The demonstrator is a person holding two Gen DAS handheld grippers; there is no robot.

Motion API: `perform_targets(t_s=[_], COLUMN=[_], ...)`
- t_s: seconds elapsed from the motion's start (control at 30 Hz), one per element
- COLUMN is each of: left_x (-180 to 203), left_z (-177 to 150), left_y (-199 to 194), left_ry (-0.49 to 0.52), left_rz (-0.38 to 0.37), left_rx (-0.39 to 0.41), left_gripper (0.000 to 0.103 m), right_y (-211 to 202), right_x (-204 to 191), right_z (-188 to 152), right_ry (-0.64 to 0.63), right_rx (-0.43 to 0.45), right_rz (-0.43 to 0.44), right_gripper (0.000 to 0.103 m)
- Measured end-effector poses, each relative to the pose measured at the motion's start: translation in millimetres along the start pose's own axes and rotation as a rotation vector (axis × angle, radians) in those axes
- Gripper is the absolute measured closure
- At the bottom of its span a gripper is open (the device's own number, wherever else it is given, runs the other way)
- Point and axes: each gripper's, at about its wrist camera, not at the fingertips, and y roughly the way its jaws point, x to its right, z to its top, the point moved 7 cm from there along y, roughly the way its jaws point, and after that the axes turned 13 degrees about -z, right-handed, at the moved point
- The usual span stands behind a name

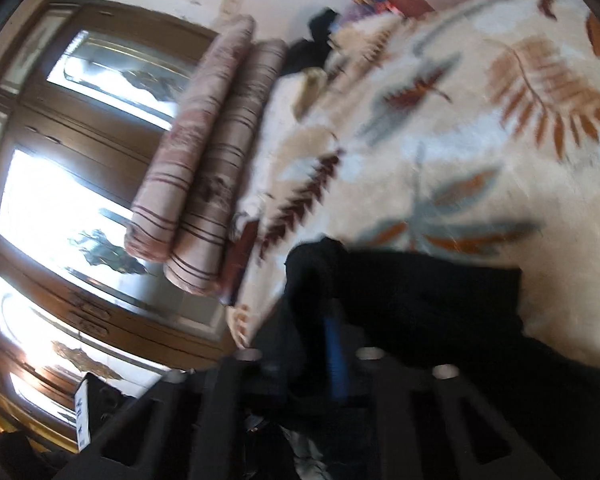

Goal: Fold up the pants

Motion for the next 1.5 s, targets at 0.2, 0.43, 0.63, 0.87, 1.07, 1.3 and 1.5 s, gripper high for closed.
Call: perform_targets(t_s=[0.2,0.43,0.63,0.87,1.07,1.3,1.5], left_x=[-30.6,23.5,103.2,172.4,179.7,180.3,100.4], left_z=[24.3,47.6,72.2,64.9,33.8,24.7,32.5], left_y=[-44.3,-51.9,-29.3,15.5,44.3,8.9,-41.6], left_ry=[-0.137,-0.038,0.044,0.149,0.184,0.181,-0.042], left_rz=[-0.007,-0.05,-0.154,-0.24,-0.25,-0.353,-0.363], left_rx=[0.114,0.164,0.176,0.095,-0.011,0.004,0.149], left_gripper=[0.09,0.091,0.091,0.091,0.089,0.068,0.068], right_y=[-16.5,-69.3,-140.8,-181.5,-154.0,-162.3,-204.8], right_x=[-53.3,-49.6,2.9,87.0,128.5,166.0,68.9], right_z=[13.1,12.8,2.8,-26.7,-49.8,-59.3,-90.1], right_ry=[-0.066,-0.065,-0.047,0.065,0.121,0.227,-0.149], right_rx=[0.056,0.097,0.147,0.157,0.105,0.229,0.37], right_rz=[0.087,0.027,-0.054,-0.127,-0.155,-0.265,-0.304], right_gripper=[0.098,0.098,0.098,0.098,0.098,0.084,0.084])
